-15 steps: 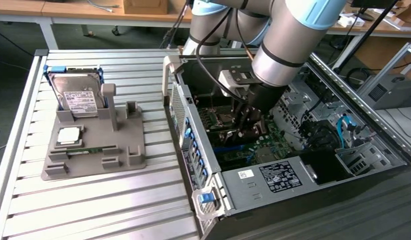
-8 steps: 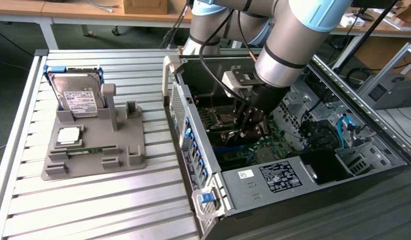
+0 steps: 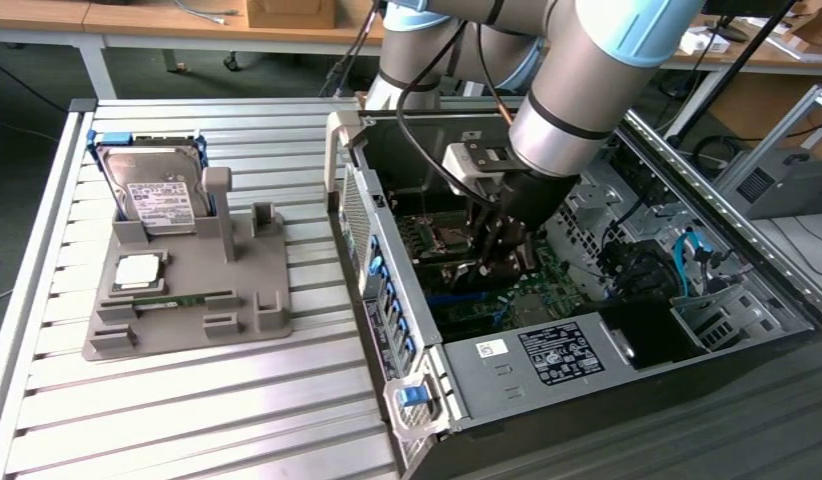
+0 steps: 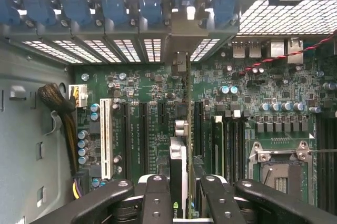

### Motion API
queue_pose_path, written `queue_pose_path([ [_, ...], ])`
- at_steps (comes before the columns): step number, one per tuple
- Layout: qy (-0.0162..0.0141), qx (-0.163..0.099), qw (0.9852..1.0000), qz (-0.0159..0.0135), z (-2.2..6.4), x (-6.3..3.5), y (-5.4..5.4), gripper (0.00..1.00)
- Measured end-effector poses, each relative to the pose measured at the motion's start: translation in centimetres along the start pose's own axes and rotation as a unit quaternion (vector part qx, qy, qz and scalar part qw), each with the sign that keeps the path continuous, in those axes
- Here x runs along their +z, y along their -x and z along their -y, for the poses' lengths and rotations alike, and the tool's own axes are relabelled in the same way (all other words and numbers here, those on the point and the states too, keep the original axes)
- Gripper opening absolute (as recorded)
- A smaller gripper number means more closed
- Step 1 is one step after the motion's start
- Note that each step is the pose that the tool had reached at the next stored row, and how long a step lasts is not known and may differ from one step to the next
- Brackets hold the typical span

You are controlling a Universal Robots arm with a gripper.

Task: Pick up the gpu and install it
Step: 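Insert the gpu into the slot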

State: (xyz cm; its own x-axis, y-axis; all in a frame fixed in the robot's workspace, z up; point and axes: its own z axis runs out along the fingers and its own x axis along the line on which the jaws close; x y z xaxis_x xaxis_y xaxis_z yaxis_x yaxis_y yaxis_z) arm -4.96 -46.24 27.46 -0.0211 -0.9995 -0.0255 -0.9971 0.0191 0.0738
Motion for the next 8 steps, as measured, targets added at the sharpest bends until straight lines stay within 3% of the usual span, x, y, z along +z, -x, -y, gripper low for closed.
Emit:
queue_pose_path([
  [8,0.0000,0.000,1.0000,0.0001,-0.16,0.18,0.00,0.27],
])
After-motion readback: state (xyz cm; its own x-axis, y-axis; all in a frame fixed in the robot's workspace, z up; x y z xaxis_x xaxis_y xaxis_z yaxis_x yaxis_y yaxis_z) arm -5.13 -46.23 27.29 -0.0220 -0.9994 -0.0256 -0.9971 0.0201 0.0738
